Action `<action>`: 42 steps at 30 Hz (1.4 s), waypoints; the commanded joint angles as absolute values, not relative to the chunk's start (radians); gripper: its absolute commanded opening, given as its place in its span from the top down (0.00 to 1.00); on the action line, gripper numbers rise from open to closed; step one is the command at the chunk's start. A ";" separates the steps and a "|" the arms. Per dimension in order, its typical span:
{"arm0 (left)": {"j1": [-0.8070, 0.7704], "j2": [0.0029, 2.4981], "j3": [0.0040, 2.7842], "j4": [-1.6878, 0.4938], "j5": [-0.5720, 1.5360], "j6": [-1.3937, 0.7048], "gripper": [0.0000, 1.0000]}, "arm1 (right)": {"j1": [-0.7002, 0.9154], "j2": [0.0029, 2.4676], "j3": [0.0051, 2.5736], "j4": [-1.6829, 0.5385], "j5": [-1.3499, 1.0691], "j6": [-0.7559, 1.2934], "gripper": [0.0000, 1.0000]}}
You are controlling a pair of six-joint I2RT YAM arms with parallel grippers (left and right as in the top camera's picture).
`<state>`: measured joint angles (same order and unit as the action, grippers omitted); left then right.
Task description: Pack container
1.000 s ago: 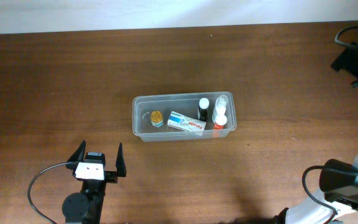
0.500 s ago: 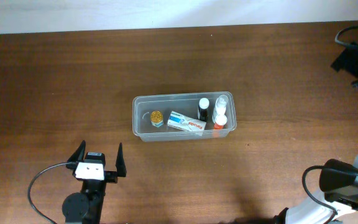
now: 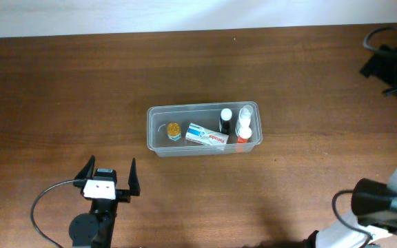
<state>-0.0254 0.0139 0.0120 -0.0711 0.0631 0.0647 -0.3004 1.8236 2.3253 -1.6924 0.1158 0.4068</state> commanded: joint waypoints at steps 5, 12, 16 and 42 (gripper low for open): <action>-0.021 0.006 0.009 -0.078 0.053 0.084 0.01 | -0.099 1.591 2.331 -1.698 0.129 0.398 0.02; -0.021 0.006 0.009 -0.078 0.053 0.084 0.01 | 0.039 1.401 2.252 -1.655 0.215 0.397 0.02; -0.021 0.006 0.009 -0.078 0.053 0.084 0.01 | 0.039 1.261 2.078 -1.489 0.215 0.396 0.02; -0.021 0.006 0.009 -0.078 0.053 0.084 0.01 | 0.034 0.355 0.558 -0.051 -0.041 0.236 0.01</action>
<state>-0.0257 0.0139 0.0120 -0.0715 0.0559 0.0650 0.0319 0.4343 0.6701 -0.1051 -0.0288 0.2497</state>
